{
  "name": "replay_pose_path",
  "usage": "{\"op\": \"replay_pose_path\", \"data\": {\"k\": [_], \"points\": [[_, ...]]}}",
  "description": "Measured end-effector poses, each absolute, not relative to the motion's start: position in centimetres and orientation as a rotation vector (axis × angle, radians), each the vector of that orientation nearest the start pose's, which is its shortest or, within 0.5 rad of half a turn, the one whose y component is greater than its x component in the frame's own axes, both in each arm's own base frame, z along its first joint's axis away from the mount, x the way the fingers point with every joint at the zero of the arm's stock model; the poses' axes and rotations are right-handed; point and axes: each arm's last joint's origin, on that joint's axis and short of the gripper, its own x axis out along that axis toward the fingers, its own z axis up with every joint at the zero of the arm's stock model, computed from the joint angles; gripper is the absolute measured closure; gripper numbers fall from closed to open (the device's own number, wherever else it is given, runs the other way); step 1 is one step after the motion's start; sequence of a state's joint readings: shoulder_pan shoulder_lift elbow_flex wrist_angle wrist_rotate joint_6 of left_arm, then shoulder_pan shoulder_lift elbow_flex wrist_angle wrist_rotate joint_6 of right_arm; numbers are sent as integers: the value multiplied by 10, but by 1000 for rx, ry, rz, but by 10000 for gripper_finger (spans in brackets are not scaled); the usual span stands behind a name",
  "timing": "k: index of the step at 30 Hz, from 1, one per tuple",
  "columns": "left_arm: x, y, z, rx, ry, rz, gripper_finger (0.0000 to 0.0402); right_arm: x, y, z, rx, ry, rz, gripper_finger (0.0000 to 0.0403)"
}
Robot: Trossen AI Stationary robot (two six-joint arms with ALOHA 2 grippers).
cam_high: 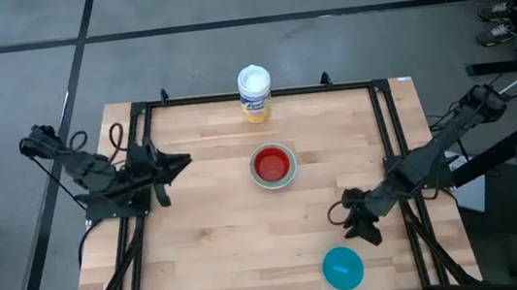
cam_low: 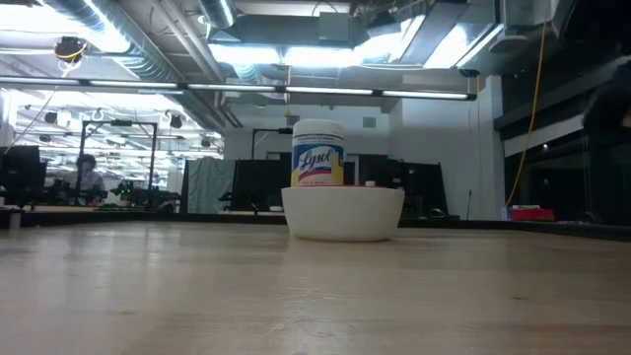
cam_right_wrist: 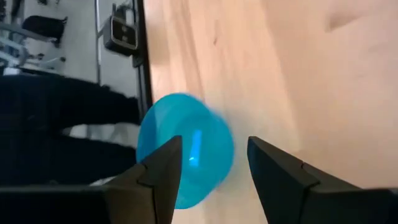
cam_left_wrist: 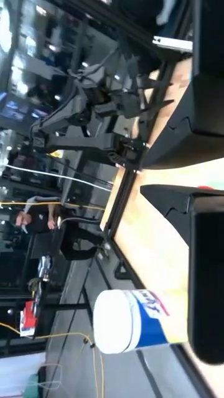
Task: Nest bowls inside each other
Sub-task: Stack the light blue bowl on the red bowl
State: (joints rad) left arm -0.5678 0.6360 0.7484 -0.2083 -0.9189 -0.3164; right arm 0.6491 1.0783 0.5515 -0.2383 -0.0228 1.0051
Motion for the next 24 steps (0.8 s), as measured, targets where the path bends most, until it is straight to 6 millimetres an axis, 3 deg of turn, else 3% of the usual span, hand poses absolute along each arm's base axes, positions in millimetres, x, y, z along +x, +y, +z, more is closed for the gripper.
{"op": "replay_pose_path", "data": {"k": [5, 9, 13, 18, 24], "points": [[122, -52, 311, -309, -36, 314, 358, 179, 146, 181, 755, 1110, 231, 218], [123, -53, 309, -316, -51, 271, 357, 194, 173, 177, 724, 1237, 257, 218], [123, -53, 310, -300, -52, 253, 359, 204, 191, 173, 577, 1349, 157, 218], [123, -54, 314, -295, -76, 219, 358, 220, 199, 173, 419, 1308, 49, 218], [124, -55, 314, -311, -74, 186, 360, 227, 203, 176, 408, 1245, 22, 218]]}}
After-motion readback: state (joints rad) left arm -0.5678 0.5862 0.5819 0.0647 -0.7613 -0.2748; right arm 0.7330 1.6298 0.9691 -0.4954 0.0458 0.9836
